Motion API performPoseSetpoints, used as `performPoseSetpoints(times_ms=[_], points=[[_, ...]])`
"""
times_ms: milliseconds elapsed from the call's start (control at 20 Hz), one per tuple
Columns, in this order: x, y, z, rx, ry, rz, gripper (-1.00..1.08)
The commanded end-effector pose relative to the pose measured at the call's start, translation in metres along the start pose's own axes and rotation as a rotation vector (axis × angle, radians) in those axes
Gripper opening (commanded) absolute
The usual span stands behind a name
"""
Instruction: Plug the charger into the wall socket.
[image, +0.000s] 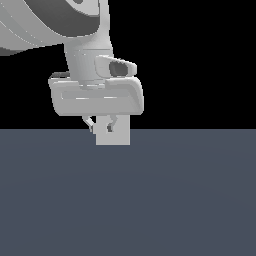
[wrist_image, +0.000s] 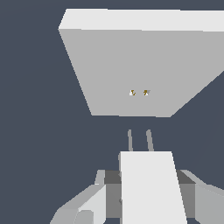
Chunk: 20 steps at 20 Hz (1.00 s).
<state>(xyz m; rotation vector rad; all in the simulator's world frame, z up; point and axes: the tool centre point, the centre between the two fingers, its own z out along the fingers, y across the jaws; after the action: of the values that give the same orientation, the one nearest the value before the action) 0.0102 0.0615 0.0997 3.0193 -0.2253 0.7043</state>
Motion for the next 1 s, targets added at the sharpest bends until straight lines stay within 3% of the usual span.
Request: performPoseSetpoints(times_ms=[0,600,950], points=[[0.001,0.001,0.0,-0.007,-0.001,0.014,-1.0],[0.002,0.002,0.001,-0.012,-0.003,0.023,-1.0],[0.018,0.003,0.009,-0.013,-0.004,0.022,-1.0]])
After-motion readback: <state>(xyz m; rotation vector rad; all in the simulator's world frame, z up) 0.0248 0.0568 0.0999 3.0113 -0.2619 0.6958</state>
